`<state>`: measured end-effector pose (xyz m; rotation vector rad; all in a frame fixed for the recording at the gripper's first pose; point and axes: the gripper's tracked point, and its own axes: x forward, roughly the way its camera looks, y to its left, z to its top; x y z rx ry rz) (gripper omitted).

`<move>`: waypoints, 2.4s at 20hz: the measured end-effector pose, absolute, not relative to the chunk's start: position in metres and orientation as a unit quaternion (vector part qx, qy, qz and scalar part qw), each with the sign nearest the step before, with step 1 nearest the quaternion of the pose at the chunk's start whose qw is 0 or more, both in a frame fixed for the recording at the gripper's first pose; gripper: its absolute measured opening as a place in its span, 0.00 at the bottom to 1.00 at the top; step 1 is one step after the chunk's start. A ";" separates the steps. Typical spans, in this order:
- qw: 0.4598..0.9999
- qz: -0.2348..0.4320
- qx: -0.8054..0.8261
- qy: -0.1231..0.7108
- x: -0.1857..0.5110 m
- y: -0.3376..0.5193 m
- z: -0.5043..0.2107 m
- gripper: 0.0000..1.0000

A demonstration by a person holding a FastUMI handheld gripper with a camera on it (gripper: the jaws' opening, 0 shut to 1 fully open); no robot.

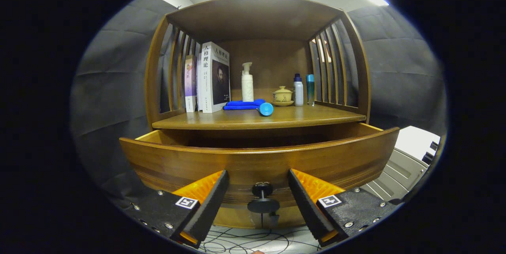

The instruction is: Pull open the drawer, take out the items inside it, and place them on the countertop above the cabinet.

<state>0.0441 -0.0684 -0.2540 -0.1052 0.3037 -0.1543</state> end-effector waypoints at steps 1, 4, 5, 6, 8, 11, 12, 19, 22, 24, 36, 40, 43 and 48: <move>0.984 -0.076 -0.052 0.151 0.052 -0.070 -0.255 0.95; 0.985 -0.074 -0.051 0.149 0.073 -0.074 -0.258 0.95; 0.985 -0.072 -0.051 0.150 0.079 -0.076 -0.259 0.95; 0.985 -0.071 -0.052 0.149 0.083 -0.077 -0.261 0.95; 0.985 -0.071 -0.051 0.150 0.095 -0.079 -0.263 0.95; 0.985 -0.071 -0.051 0.150 0.112 -0.082 -0.264 0.95; 0.985 -0.071 -0.051 0.150 0.116 -0.083 -0.265 0.95; 0.984 -0.076 -0.056 0.154 0.129 -0.087 -0.265 0.94; 0.980 -0.077 -0.053 0.178 0.115 -0.094 -0.254 0.95; 0.981 -0.087 -0.050 0.163 0.096 -0.103 -0.212 0.95; 0.991 -0.113 -0.051 0.045 0.028 -0.124 0.029 0.94; 0.994 -0.096 -0.041 0.039 -0.005 -0.096 0.053 0.93; 0.995 -0.082 -0.060 0.025 -0.019 -0.073 0.061 0.93; 0.996 -0.056 -0.070 0.023 -0.023 -0.042 0.060 0.93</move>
